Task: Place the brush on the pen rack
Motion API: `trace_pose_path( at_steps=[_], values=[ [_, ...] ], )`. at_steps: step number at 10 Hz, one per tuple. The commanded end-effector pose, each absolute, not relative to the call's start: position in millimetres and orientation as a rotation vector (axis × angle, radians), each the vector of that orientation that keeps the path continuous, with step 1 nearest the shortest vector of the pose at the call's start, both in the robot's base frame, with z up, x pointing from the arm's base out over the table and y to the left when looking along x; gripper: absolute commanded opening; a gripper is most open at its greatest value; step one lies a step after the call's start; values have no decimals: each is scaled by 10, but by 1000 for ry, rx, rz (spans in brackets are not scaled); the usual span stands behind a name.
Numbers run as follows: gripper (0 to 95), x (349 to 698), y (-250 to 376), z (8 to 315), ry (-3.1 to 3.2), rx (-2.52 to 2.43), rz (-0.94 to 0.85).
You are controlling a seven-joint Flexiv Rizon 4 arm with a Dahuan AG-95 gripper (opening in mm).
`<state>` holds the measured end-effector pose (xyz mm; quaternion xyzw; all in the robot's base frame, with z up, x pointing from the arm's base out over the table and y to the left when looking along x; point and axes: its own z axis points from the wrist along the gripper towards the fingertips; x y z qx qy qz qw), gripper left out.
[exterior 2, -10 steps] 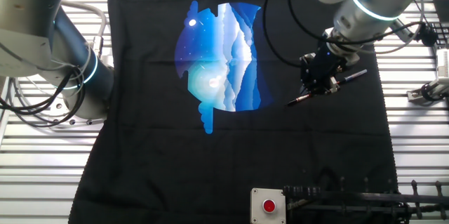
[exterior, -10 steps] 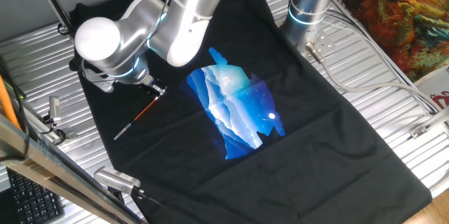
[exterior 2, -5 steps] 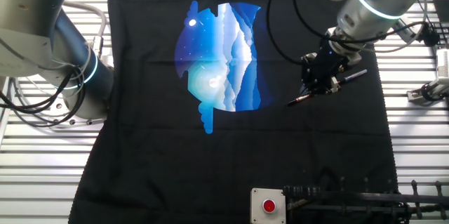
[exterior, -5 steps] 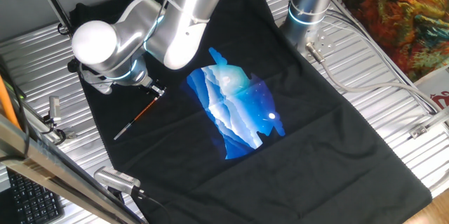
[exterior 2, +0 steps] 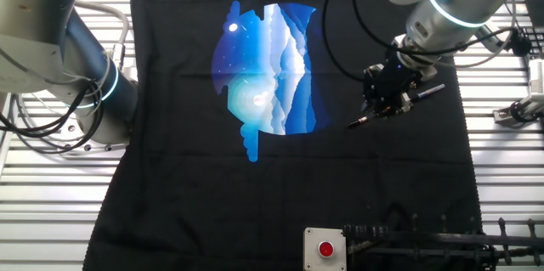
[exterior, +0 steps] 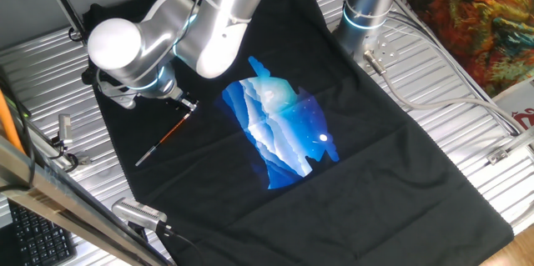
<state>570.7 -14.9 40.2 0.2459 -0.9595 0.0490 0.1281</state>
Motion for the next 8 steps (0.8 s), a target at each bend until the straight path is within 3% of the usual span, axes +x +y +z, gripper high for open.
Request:
trace_pose_path(
  at_steps=[1, 5, 6, 8],
  values=[
    [380, 5707, -148, 403, -2795, 720, 140],
    [380, 5703, -148, 401, -2799, 713, 137],
    [190, 5703, -148, 401, -2800, 711, 137],
    [190, 5702, -149, 401, -2795, 718, 139]
  ],
)
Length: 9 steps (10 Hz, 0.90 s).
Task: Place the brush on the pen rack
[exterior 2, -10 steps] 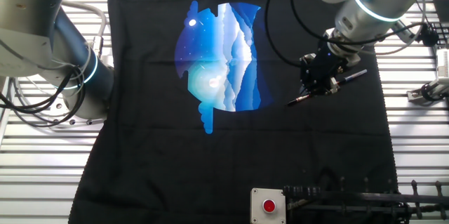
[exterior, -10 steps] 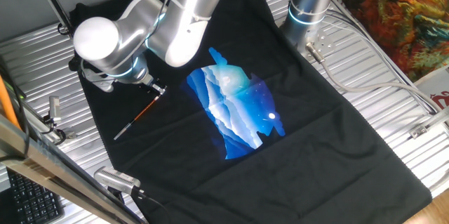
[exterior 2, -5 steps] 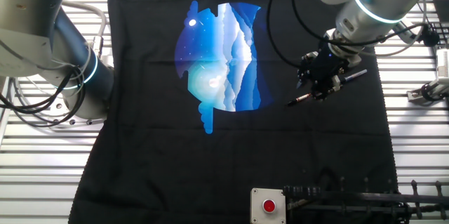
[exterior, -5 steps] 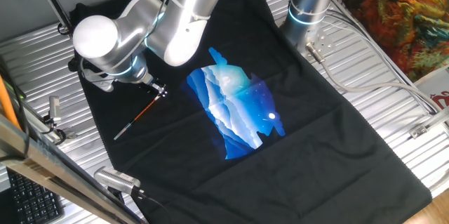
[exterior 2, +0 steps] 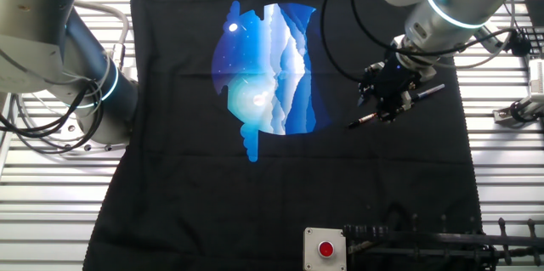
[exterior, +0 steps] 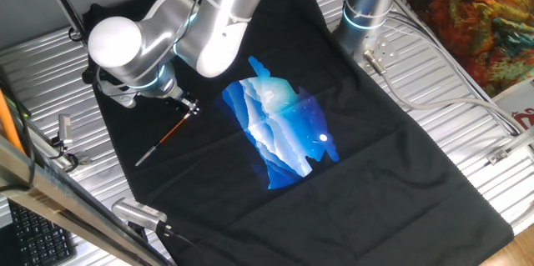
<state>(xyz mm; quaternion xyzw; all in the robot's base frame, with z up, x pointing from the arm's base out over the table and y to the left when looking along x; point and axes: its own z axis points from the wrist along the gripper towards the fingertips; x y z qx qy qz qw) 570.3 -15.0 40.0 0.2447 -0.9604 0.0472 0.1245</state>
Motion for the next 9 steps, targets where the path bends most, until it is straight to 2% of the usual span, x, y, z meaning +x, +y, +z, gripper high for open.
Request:
trace_pose_path(
  at_steps=[1, 9],
  values=[
    [190, 5696, -150, 397, -2793, 721, 142],
    [190, 5690, -151, 394, -2801, 730, 143]
  ],
)
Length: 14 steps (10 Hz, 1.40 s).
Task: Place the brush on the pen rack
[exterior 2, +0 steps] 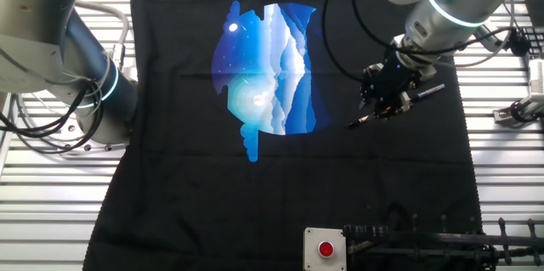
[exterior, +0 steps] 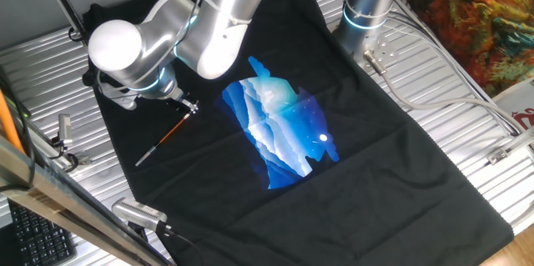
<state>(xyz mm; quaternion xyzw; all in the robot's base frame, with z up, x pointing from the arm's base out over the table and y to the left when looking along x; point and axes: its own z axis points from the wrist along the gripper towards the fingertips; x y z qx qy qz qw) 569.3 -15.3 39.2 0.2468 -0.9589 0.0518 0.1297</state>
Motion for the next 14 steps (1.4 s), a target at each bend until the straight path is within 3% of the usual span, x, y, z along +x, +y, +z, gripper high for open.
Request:
trace_pose_path(
  at_steps=[1, 14],
  values=[
    [190, 5690, -151, 394, -2813, 731, 130],
    [190, 5702, -139, 379, -2767, 756, 91]
  ],
)
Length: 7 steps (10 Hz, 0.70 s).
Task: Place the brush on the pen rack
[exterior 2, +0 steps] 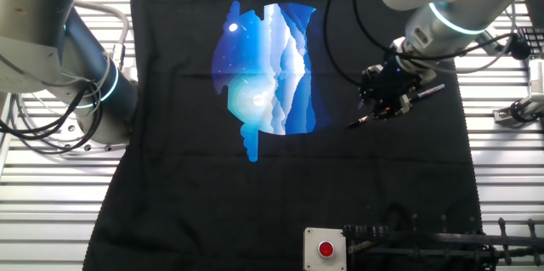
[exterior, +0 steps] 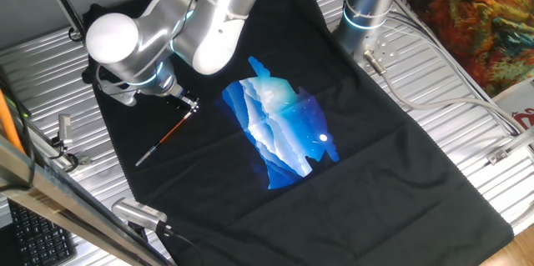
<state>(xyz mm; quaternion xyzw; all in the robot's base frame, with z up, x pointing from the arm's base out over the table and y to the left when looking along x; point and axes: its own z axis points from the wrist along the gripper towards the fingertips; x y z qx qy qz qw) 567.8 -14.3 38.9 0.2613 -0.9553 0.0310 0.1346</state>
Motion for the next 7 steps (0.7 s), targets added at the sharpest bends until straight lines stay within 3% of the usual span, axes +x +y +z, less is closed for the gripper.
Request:
trace_pose_path(
  at_steps=[1, 7],
  values=[
    [190, 5717, -127, 361, -2773, 745, 87],
    [190, 5781, -159, 245, -2784, 729, 76]
  ],
)
